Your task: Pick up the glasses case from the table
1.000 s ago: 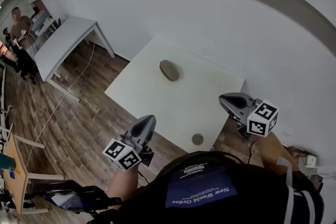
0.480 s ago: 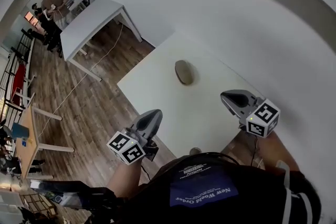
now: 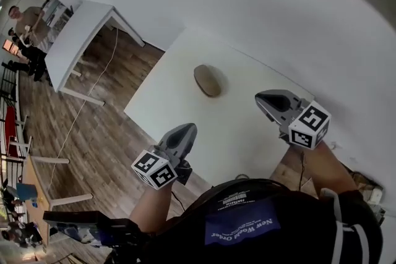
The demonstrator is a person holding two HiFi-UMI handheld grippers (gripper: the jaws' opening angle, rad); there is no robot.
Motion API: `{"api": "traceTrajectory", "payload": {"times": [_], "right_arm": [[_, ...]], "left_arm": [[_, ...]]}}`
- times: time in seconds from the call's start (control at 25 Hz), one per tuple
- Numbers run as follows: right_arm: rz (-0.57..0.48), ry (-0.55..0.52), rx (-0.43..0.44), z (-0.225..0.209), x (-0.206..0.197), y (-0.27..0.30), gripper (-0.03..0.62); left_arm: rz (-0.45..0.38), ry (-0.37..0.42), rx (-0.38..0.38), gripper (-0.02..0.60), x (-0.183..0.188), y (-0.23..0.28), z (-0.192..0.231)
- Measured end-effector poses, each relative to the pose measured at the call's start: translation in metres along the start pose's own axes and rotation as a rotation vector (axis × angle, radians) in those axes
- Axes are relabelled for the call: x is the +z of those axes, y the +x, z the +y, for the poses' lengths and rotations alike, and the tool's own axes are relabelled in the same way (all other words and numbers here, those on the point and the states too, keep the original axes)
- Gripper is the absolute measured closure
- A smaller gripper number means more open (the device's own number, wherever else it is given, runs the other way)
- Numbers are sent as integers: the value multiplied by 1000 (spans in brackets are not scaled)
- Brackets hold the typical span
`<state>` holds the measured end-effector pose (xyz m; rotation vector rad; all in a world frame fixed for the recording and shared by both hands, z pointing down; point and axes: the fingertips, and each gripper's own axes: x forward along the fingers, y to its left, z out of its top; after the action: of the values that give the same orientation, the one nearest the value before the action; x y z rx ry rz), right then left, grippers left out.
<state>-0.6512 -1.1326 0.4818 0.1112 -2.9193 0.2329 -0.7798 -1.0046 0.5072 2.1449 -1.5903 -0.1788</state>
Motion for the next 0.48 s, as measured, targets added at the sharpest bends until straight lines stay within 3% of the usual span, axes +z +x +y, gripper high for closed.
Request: {"api": "traceTrajectory", "payload": {"times": [0.16, 0.48], "right_arm": [[16, 33, -62, 6, -10, 7, 594], [47, 40, -100, -50, -26, 29, 594]], "left_arm": [[51, -18, -58, 584, -9, 25, 35], [80, -170, -27, 570, -25, 94, 100]]}}
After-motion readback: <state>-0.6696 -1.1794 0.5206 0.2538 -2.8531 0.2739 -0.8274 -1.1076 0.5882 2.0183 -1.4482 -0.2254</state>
